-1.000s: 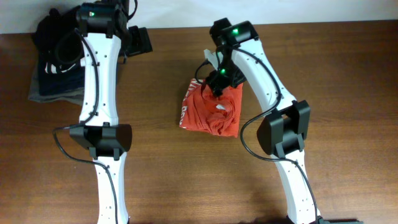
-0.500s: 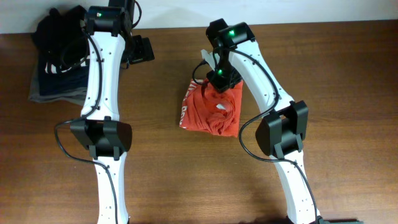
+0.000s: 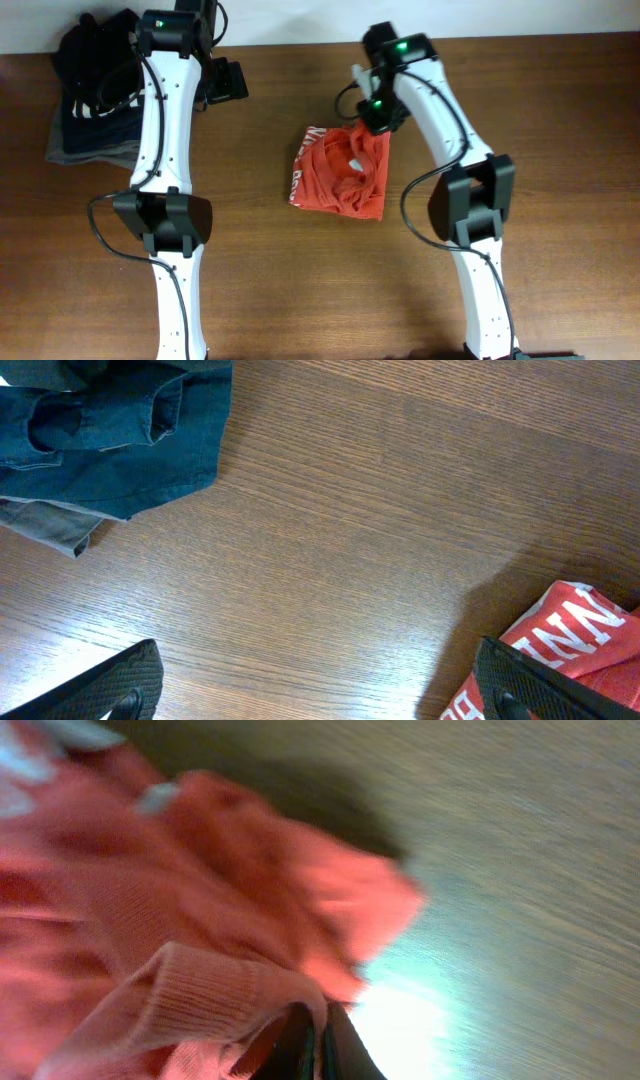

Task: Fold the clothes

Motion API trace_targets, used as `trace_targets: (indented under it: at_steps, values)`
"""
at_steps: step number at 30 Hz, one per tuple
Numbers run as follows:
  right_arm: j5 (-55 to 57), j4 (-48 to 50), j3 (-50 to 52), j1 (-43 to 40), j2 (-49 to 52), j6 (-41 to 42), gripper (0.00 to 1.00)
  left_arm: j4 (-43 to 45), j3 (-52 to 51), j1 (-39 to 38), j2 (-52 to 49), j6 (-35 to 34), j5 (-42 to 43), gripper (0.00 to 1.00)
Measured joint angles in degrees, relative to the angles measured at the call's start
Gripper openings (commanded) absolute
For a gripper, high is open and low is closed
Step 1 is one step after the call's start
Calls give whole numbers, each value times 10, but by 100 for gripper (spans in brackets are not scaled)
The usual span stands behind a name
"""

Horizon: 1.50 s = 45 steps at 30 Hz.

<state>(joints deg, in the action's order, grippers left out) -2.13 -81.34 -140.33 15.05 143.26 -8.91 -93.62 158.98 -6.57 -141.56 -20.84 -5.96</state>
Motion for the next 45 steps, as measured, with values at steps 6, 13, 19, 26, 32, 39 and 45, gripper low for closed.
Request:
trace_targets:
  at_steps: [6, 13, 19, 26, 32, 39, 45]
  values:
    - [14, 2, 0, -49, 0, 10, 10, 0, 0, 0, 0, 0, 0, 99]
    - [73, -1, 0, -64, 0, 40, 62, 0, 0, 0, 0, 0, 0, 99]
    - [147, -75, -3, -64, 0, 120, 62, -1, 0, 0, 0, 0, 0, 99]
    - [106, -143, -36, -64, -18, 173, 63, -1, 0, 0, 0, 0, 0, 99]
    - [-54, -142, -44, -59, -76, 132, 63, -1, 0, 0, 0, 0, 0, 99]
    - [-94, -70, 30, -18, -77, 116, 63, 0, 0, 0, 0, 0, 0, 99]
    - [-62, -8, 114, 29, -73, 160, 63, 0, 0, 0, 0, 0, 0, 99]
